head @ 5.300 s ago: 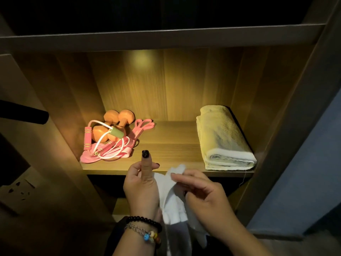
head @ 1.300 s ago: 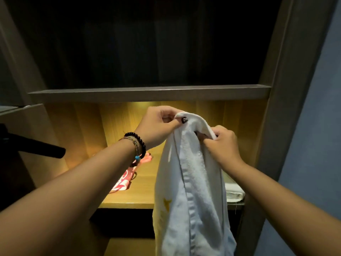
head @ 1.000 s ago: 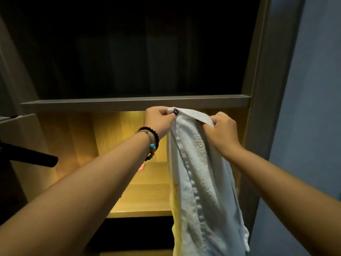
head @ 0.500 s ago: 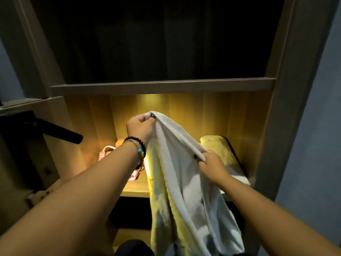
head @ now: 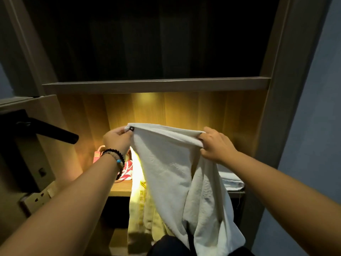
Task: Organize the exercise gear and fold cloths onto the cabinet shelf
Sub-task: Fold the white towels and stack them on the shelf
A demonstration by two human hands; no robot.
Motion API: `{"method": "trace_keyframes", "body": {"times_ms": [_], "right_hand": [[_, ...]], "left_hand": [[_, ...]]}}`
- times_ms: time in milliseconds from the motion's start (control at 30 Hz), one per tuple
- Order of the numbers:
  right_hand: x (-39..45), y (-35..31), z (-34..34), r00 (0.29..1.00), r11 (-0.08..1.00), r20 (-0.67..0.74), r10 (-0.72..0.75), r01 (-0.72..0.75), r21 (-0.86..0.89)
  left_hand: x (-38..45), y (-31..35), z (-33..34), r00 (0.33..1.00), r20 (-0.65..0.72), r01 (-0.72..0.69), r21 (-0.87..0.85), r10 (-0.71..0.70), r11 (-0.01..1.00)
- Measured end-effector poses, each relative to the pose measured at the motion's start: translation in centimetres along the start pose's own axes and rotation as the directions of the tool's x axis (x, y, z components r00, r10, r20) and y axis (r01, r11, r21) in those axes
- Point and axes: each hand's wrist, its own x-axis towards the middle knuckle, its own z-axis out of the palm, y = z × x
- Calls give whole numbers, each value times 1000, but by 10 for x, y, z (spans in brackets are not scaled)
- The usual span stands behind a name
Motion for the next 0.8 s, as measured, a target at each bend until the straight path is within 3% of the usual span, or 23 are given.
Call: {"method": "trace_keyframes", "body": {"times_ms": [133,200,267,367,500,667,800], "right_hand": [[6,0,1,972,966,-4,236,-234,110],[5,3,-1,929,910,83,362,-371,184],[-4,4,1,895,891,189,404,-432,142],[-17,5,7,898,904,166,408,-423,68],[-14,3,-1,923,923,8,385,-385,-21],[-9,5,-14,886,872,-149,438,-380,307],[-11,11,-7,872,815,-144,467,-362,453]], "left_hand": [[-1,24,16,1000,-16,-17,-120,16,993],[0,29,16,1000,-17,-27,-145,25,989],[0,25,9,999,-35,-28,-139,23,990],[-1,13,0,1000,-28,-7,-91,4,996],[-3,2,-5,997,-66,-33,-18,31,999],[-8,-3,-21,998,-23,63,-63,-65,996],[-17,-5,-30,969,36,245,-260,-245,934]]}}
